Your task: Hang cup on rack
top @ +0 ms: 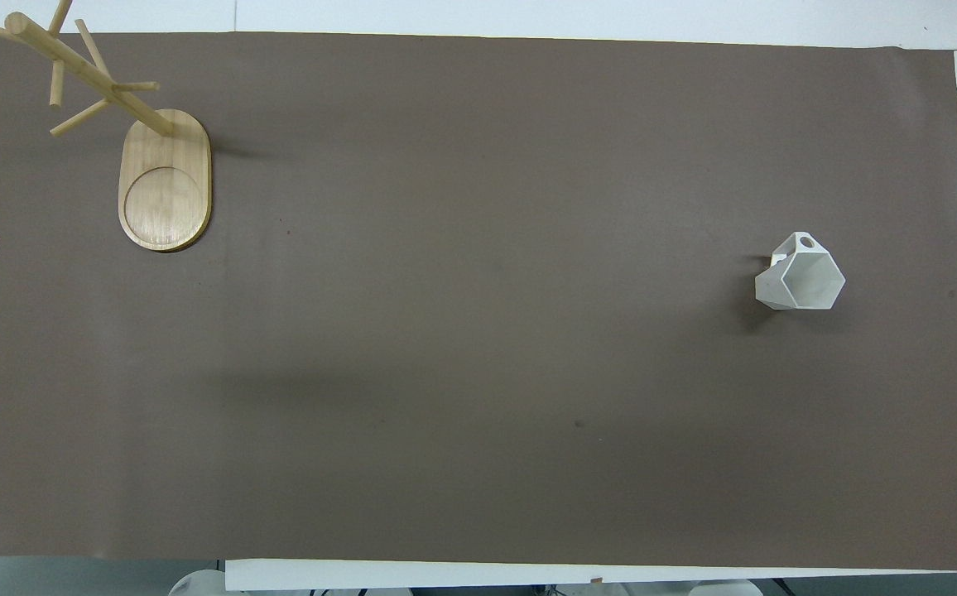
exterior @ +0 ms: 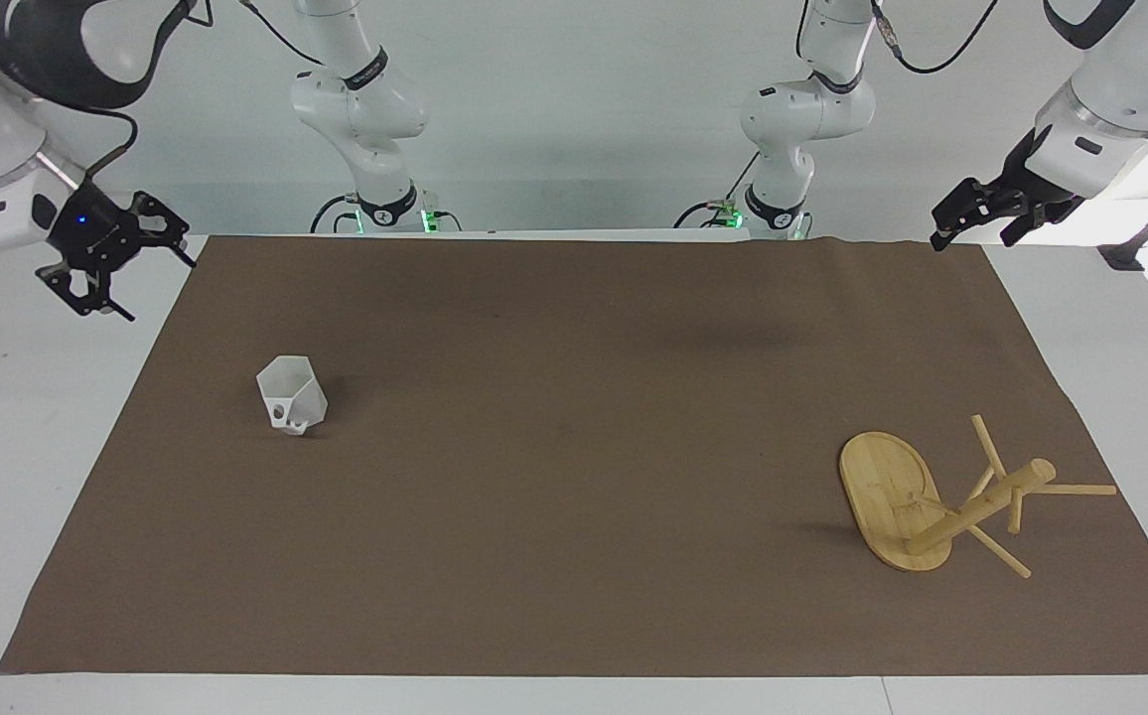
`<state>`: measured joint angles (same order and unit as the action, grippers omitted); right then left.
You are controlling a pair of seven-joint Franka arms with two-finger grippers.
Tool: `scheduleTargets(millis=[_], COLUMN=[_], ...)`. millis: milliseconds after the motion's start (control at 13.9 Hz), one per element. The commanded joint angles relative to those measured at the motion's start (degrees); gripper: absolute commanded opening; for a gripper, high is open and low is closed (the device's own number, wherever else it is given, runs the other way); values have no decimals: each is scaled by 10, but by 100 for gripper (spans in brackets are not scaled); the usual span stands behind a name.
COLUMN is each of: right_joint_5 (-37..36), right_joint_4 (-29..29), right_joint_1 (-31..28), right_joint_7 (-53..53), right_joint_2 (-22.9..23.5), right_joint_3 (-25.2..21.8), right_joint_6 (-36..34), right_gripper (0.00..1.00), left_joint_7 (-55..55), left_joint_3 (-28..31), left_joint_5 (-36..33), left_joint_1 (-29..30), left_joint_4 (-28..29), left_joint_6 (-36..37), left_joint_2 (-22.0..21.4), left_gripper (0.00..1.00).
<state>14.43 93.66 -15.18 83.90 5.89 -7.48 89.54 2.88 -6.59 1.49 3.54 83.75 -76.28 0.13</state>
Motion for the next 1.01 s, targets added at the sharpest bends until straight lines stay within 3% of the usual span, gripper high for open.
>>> scheduleTargets(millis=[0,216,432,721,937], right_joint_5=[67,176,271,348,386], right_joint_4=[-2,57,67,66,77], right_joint_1=[-35,-88,-116,-149,-149], right_joint_7=[124,266,452,510,549], right_joint_2=[53,70,154,241,274], right_joint_3=[5,5,5,9,10], right_joint_6=[0,-5,-15,-45,-67], right_gripper=[100,100,100,100,100], left_joint_7=[6,6,6,6,5], left_joint_3=[1,1,1,1,1], left_joint_5=[3,3,3,3,3], left_joint_1=[2,2,2,2,2], left_joint_4=[14,14,14,14,14], left_joint_6=[4,4,5,5,5], left_joint_2=[-14,-14,-14,-14,-14], left_gripper=[100,100,100,100,100])
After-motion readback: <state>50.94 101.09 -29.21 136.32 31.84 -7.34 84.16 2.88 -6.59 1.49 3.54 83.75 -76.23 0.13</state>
